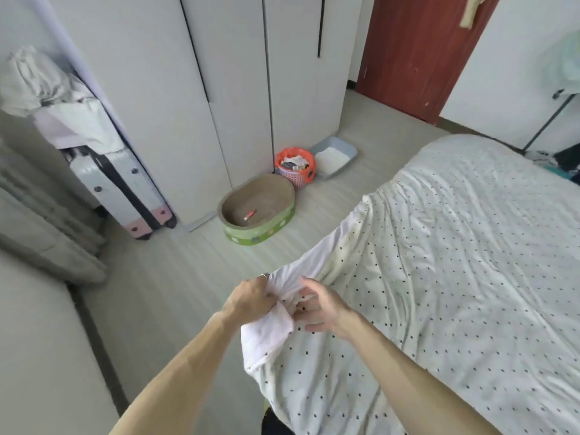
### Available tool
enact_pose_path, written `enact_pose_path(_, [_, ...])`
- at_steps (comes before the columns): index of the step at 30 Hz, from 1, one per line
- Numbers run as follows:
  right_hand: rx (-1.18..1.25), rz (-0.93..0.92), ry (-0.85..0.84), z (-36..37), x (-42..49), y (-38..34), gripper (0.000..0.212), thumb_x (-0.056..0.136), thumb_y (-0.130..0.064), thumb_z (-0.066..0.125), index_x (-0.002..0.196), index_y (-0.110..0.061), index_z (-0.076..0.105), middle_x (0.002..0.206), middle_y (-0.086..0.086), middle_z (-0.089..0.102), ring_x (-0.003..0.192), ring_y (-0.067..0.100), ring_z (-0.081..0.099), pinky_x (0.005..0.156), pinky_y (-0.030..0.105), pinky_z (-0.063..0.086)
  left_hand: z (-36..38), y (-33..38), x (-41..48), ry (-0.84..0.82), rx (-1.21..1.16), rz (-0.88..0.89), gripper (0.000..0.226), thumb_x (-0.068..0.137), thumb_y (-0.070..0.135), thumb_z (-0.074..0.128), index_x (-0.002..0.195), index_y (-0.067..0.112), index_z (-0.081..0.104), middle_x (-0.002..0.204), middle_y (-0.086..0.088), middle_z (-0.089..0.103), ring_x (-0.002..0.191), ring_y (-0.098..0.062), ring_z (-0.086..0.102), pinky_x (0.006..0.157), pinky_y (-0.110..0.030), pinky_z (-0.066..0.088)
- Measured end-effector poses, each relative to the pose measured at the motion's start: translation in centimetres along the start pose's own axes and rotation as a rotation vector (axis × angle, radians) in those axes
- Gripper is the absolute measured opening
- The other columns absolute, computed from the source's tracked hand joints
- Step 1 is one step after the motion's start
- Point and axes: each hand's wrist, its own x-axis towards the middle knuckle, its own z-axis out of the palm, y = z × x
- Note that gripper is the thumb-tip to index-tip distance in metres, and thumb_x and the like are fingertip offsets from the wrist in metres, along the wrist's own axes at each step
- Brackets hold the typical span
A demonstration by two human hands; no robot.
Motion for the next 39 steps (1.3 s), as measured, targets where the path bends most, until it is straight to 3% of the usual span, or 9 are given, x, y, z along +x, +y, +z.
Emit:
enact_pose_path(5, [0.029,0.087,0.275,1.3,9.5,-3.3,0.057,0.081,-0.048,0.072,0.116,-0.008,0.053,0.099,0.014,0.068,0.076,0.027,0.073,0.058,0.04,0.061,-0.4,-5.6,5.7,-0.179,-0.063,0.027,0.017,0.073,0.019,0.049,0.09,0.018,0.052,0.091,-0.008,0.068,0.091,-0.033,0.062,0.073,-0.037,0.051])
enact_pose_path(7, [-0.055,0.116,0.121,2.8,12.3,-3.7,0.04,0.087,-0.024,0.068,0.12,-0.009,0.053,0.102,0.011,0.067,0.076,0.023,0.071,0.069,0.04,0.06,-0.5,-8.4,7.5,-0.251,-0.052,-0.061,0.02,0.076,0.018,0.049,0.095,0.014,0.054,0.095,-0.007,0.067,0.094,-0.032,0.062,0.07,-0.034,0.049])
enact_pose_path(10, [-0.261,0.197,-0.125,5.3,14.6,-4.8,0.018,0.089,-0.015,0.06,0.102,-0.027,0.058,0.091,0.001,0.054,0.067,0.013,0.053,0.054,0.027,0.043,-0.9,-11.9,10.5,-0.41,0.076,-0.19,0.034,0.085,0.024,0.054,0.116,0.011,0.052,0.116,-0.009,0.061,0.107,-0.03,0.059,0.073,-0.031,0.046])
enact_pose_path(15, [-0.323,0.283,-0.059,4.9,17.9,-8.0,0.036,0.09,-0.025,0.061,0.125,-0.031,0.06,0.127,-0.002,0.057,0.117,0.021,0.055,0.093,0.036,0.045,-5.7,-13.4,17.5,-0.439,0.13,-0.196,0.043,0.09,0.019,0.045,0.132,0.025,0.049,0.131,-0.008,0.054,0.113,-0.028,0.058,0.09,-0.035,0.048])
enact_pose_path(18, [-0.333,0.267,0.093,4.4,18.8,-11.1,0.034,0.088,-0.024,0.061,0.122,-0.022,0.063,0.102,0.003,0.057,0.093,0.02,0.058,0.08,0.031,0.044,-10.2,-12.7,22.5,-0.404,0.143,-0.111,0.044,0.089,0.02,0.042,0.132,0.028,0.049,0.131,-0.007,0.054,0.111,-0.028,0.058,0.087,-0.034,0.047])
enact_pose_path(22, [-0.357,0.156,0.338,3.6,18.5,-15.8,0.027,0.085,-0.026,0.06,0.11,-0.016,0.067,0.084,-0.003,0.059,0.082,0.017,0.054,0.07,0.029,0.041,-15.6,-9.2,27.9,-0.403,0.163,0.111,0.043,0.092,0.022,0.042,0.134,0.025,0.048,0.133,-0.009,0.055,0.114,-0.03,0.056,0.093,-0.036,0.047])
enact_pose_path(25, [-0.367,0.081,0.481,2.7,17.0,-19.4,0.029,0.085,-0.025,0.056,0.107,-0.007,0.064,0.104,0.012,0.069,0.084,0.024,0.062,0.07,0.03,0.044,-18.6,-4.9,30.3,-0.414,0.121,0.28,0.041,0.091,0.022,0.045,0.132,0.024,0.051,0.127,-0.008,0.06,0.105,-0.027,0.062,0.091,-0.039,0.052])
enact_pose_path(31, [-0.224,-0.113,0.745,-1.9,11.6,-26.3,0.028,0.09,-0.034,0.06,0.118,-0.037,0.056,0.116,-0.015,0.06,0.108,0.006,0.057,0.082,0.016,0.038,-22.4,6.9,34.0,-0.396,0.085,0.549,0.039,0.09,0.023,0.049,0.128,0.026,0.055,0.124,-0.008,0.064,0.107,-0.028,0.063,0.091,-0.034,0.052])
enact_pose_path(39, [-0.155,-0.238,0.986,-10.3,7.5,-27.1,0.042,0.091,-0.035,0.061,0.132,-0.034,0.049,0.127,-0.013,0.054,0.118,0.01,0.052,0.091,0.024,0.043,-21.3,20.0,36.5,-0.459,0.106,0.713,0.044,0.091,0.021,0.048,0.134,0.023,0.053,0.134,-0.002,0.059,0.123,-0.019,0.055,0.09,-0.019,0.039])
